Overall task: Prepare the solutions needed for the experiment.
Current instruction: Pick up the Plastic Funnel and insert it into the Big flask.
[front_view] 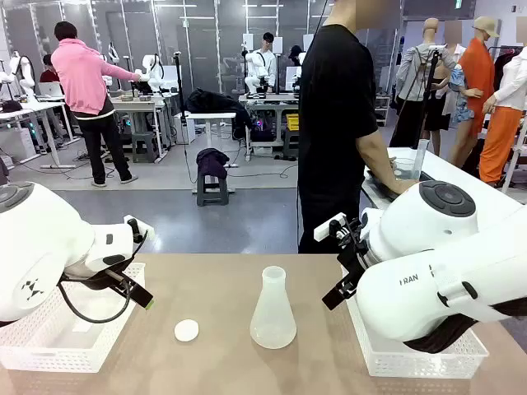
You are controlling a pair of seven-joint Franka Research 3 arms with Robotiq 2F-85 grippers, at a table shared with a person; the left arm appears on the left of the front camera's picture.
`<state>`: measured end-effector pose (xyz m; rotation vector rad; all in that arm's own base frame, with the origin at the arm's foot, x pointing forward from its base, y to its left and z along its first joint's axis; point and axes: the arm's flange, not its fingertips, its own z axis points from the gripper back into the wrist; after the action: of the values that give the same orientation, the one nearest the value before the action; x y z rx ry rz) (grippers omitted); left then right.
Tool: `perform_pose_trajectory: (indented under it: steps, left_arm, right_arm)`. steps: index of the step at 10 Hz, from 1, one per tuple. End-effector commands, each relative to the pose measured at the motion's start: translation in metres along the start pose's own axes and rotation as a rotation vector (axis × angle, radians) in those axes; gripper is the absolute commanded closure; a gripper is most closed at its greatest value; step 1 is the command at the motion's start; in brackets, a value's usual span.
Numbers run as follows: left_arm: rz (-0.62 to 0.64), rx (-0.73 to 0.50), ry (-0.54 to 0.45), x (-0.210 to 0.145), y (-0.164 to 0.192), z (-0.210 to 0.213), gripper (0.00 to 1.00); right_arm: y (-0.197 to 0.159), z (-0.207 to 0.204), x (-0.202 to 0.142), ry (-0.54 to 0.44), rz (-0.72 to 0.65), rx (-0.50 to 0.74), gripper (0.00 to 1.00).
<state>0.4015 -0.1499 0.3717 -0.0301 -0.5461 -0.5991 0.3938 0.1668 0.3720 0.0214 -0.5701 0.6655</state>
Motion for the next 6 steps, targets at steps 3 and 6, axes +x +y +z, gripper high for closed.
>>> perform_pose_trajectory:
  steps: [3, 6]
  left_arm:
    - [0.0, 0.0, 0.0, 0.0001, -0.0002, 0.0, 0.0]
    - [0.0, 0.0, 0.0, 0.0001, -0.0002, 0.0, 0.0]
  right_arm:
    - [0.0, 0.0, 0.0, 0.0, 0.0, 0.0, 0.0]
    - [0.0, 0.0, 0.0, 0.0, 0.0, 0.0, 0.0]
